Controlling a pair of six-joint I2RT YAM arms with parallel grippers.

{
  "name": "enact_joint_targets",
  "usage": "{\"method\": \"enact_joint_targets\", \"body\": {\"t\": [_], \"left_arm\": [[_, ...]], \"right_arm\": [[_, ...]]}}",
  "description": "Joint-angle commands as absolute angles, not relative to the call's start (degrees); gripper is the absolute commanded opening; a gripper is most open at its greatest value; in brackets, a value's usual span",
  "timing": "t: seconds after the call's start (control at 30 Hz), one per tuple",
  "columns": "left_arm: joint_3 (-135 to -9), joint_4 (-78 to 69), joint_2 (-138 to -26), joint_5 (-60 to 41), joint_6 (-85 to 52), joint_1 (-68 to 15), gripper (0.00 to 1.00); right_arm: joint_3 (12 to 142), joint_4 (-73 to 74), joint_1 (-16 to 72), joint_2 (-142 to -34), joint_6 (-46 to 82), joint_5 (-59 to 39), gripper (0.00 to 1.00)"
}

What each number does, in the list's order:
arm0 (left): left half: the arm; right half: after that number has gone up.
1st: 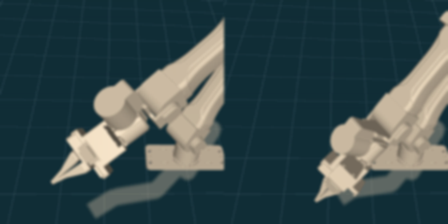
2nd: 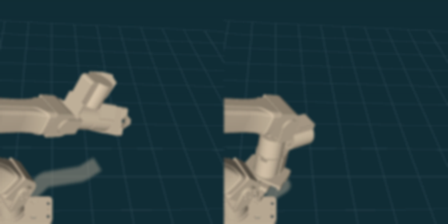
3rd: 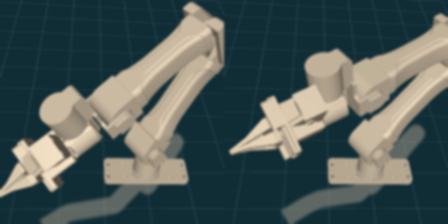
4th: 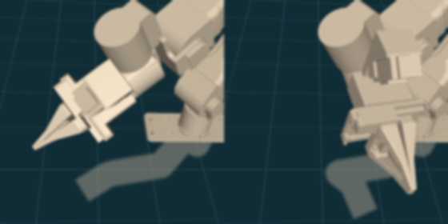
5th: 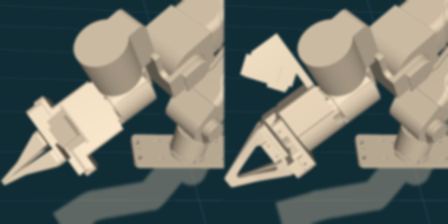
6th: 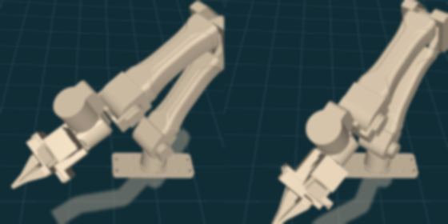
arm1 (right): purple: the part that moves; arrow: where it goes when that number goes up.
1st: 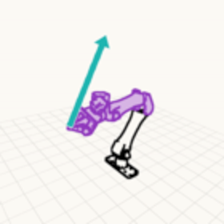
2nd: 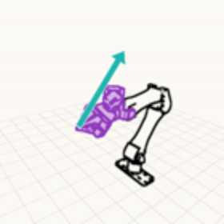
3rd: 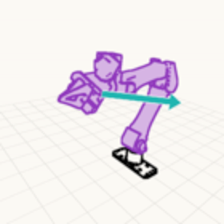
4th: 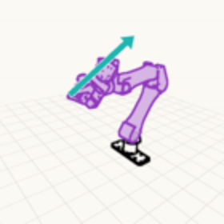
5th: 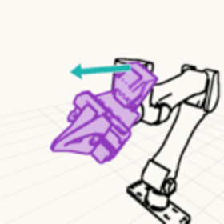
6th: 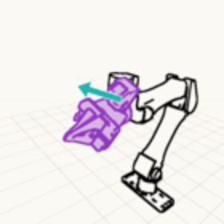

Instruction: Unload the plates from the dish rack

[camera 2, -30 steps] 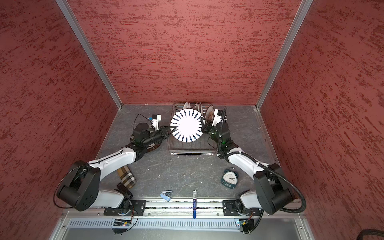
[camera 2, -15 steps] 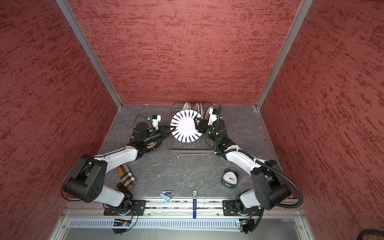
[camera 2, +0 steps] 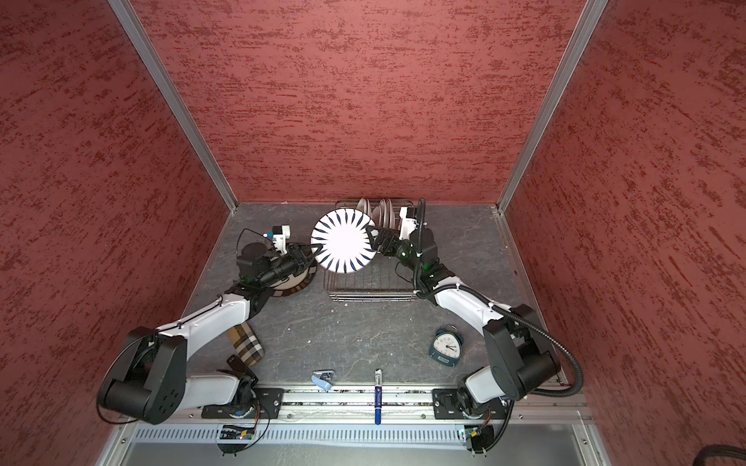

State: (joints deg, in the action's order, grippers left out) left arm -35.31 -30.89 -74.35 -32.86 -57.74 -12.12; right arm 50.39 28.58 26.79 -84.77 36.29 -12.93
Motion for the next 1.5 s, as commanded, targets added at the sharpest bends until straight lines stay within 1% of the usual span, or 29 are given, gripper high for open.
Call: {"method": "enact_joint_targets", "body": {"t": [0.0,0.13,0.27,0.43,0.7,0.83,0.9,1.0,1.17,1.3,1.47], "left_arm": [[-35.0,-35.1,-69.2,-33.0,-58.9,-8.9,0.03],[-33.5,-31.9,-64.9,-32.5,-58.5,-5.6,0.03],[-31.5,-29.5,-61.2,-31.7,-58.2,-2.5,0.03],[-28.8,-28.0,-57.6,-31.7,-59.1,2.4,0.04],[-24.6,-22.9,-52.0,-30.3,-59.0,8.7,0.05],[-23.2,-21.1,-50.7,-30.7,-58.8,12.2,0.06],[-22.3,-21.2,-50.6,-30.6,-58.9,13.3,0.06],[-21.1,-21.0,-50.9,-28.4,-58.2,13.4,0.06],[-20.2,-21.2,-53.2,-26.7,-57.1,13.5,0.06],[-19.2,-21.1,-54.5,-23.4,-55.8,13.6,0.06],[-19.1,-23.4,-58.6,-24.2,-55.4,14.5,0.07]], "right_arm": [[51.5,30.2,26.9,-83.5,31.8,-15.9,0.99],[53.3,28.2,27.5,-83.5,27.4,-18.6,0.99],[58.2,22.9,29.8,-83.6,21.7,-21.6,0.99],[62.6,18.4,33.6,-84.3,16.8,-20.9,0.99],[69.8,12.6,36.5,-88.5,14.6,-19.6,0.99],[79.7,-1.5,39.2,-92.7,9.2,-17.4,0.99],[83.1,-6.2,40.5,-94.7,6.8,-15.7,0.99],[85.6,-8.4,42.0,-97.5,5.5,-14.1,0.99],[89.3,-9.0,42.8,-102.5,5.8,-15.0,0.99],[93.5,-10.6,43.1,-106.6,5.8,-16.1,0.99],[99.9,-15.0,43.2,-112.0,5.5,-15.8,0.98]]}}
